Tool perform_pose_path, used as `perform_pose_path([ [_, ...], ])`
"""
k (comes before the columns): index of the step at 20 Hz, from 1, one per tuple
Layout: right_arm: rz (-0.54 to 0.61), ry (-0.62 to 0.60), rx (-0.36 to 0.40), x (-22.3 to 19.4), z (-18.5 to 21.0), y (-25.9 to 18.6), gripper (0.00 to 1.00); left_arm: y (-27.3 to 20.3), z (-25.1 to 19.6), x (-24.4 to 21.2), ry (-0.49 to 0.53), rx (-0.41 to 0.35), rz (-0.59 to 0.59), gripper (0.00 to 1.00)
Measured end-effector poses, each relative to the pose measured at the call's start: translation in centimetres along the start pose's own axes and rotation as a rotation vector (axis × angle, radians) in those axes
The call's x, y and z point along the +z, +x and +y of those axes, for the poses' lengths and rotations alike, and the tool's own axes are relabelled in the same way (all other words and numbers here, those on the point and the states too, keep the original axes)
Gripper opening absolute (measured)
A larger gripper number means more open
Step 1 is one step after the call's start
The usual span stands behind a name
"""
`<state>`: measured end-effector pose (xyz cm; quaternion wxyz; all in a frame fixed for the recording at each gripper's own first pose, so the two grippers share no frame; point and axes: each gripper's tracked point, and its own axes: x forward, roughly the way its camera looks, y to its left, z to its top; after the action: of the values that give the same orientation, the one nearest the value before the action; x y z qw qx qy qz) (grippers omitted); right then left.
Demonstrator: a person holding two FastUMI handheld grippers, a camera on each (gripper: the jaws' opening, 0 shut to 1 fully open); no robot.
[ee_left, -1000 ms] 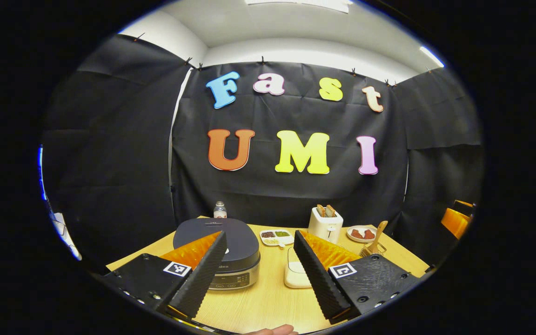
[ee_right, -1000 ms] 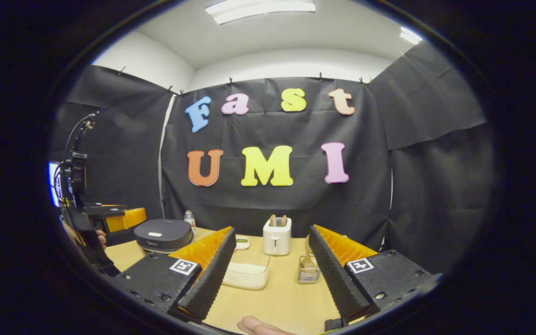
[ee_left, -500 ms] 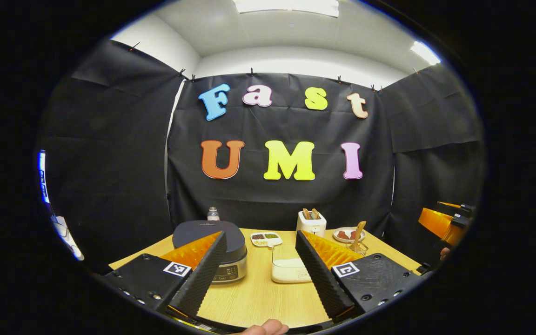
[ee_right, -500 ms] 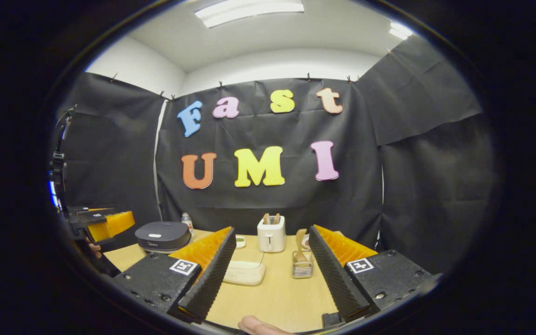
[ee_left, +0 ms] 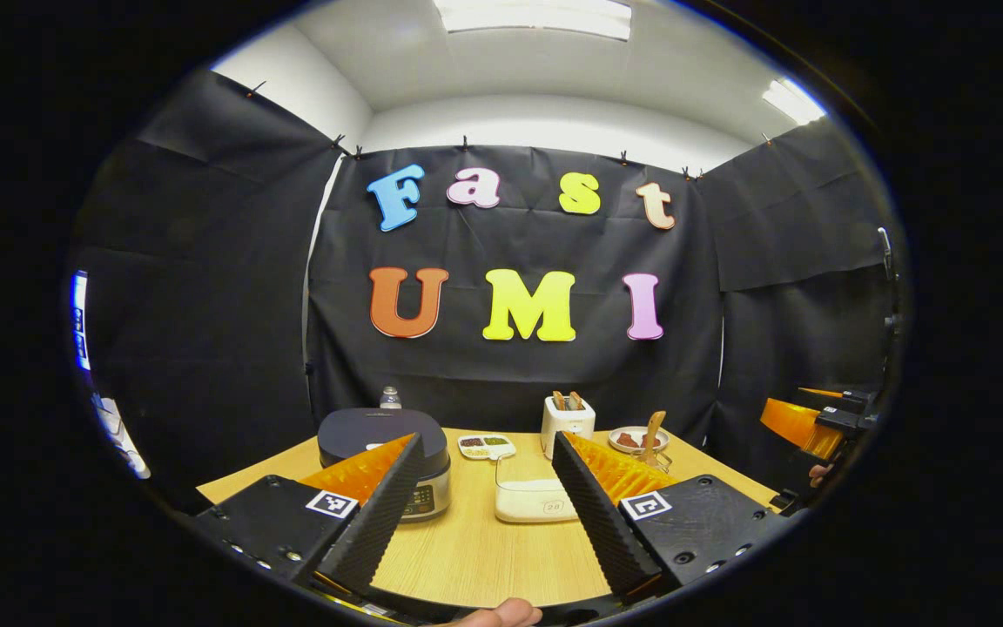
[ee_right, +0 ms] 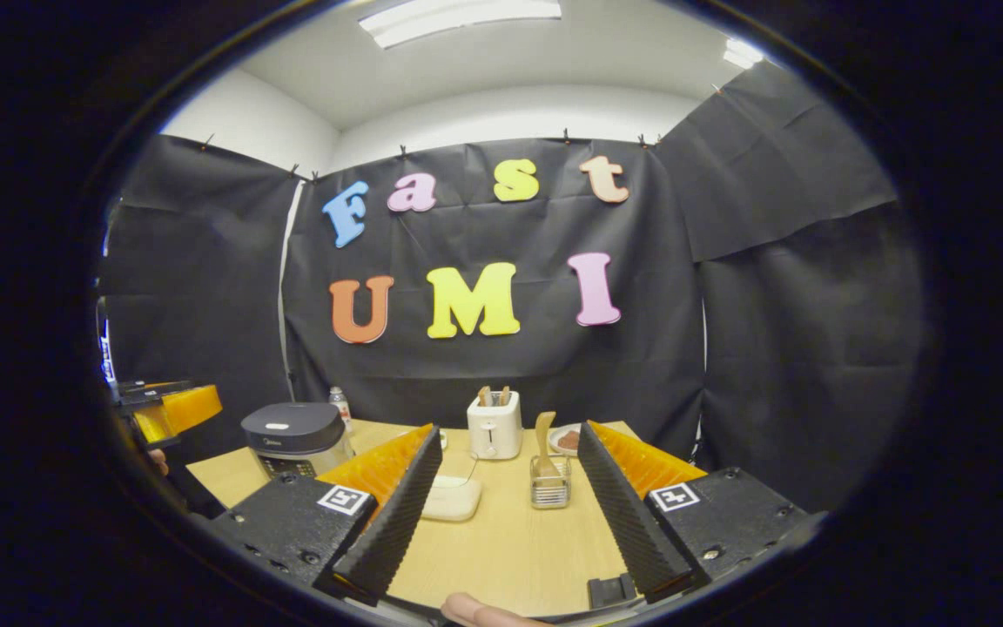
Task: Close the left gripper, press the button to open the rice cooker; take a wooden spoon from the chopstick holder with the right hand, scoop a spoonful of rice and pour it into the rice cooker, then put the wooden spoon back into the chopstick holder.
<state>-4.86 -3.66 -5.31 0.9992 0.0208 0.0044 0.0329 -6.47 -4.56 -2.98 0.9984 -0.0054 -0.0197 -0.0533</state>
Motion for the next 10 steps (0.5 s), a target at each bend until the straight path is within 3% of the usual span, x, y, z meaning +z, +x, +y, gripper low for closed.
perform_pose_path([
  [5,0.007,-0.005,0.040,-0.4,1.3,-0.3,1.00,0.1,0.3,-0.2,0.006,0.001,0.008,0.95],
  [6,0.012,0.002,0.065,-0.6,2.0,-0.3,0.96,0.2,0.4,-0.3,0.008,0.002,0.009,0.95],
  [10,0.017,0.009,0.089,-0.8,2.5,0.1,1.00,0.0,0.2,-0.3,0.015,-0.008,0.008,0.94],
])
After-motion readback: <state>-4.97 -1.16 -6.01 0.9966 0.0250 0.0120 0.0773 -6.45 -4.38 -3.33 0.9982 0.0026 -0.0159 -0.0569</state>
